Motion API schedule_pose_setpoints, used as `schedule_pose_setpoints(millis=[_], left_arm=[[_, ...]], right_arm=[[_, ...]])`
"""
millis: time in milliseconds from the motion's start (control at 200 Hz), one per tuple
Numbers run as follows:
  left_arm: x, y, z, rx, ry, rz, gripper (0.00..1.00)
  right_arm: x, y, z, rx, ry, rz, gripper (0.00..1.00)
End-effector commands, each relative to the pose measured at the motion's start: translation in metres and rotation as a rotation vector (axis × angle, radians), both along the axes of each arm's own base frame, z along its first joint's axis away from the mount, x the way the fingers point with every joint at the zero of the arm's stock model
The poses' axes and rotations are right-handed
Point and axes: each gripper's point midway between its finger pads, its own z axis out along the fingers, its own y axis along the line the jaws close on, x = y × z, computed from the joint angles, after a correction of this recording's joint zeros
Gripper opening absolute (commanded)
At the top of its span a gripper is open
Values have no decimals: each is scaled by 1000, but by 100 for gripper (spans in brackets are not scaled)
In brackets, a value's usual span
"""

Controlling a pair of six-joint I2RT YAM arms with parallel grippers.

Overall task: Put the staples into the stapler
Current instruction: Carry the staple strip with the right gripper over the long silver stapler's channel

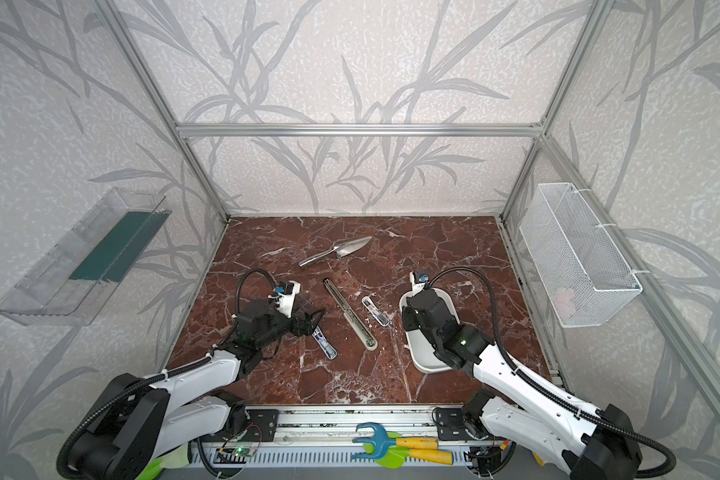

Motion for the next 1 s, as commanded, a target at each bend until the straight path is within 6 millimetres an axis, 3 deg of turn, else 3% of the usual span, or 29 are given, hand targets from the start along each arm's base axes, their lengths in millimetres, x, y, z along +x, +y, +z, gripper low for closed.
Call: schedule_pose_setpoints(millis=[0,110,250,400,585,740,995], left_arm=[[-19,-28,24,-92,-45,-197,87],[-27,-38,31,-149,-32,-270,81],[-15,-24,22,-86,3,-153,77],[-17,-23,20,-61,-14,-161,77],[0,-18,4,-9,-3,-94,72],[5,-9,-4,12,11,-33,75],[9,9,-1,17,1,83,78]], right_arm=[[-10,44,9,-56,-104,228,14],[-18,74,-5,-81,-75,346,12],[-18,98,-22,-79,-24,416,11],[-13,115,-38,-114,14,433,12],[-11,134,-59,-152,69,460,11],[-11,143,-76,-184,97,468,10],[-6,135,-90,-209,115,411,9]])
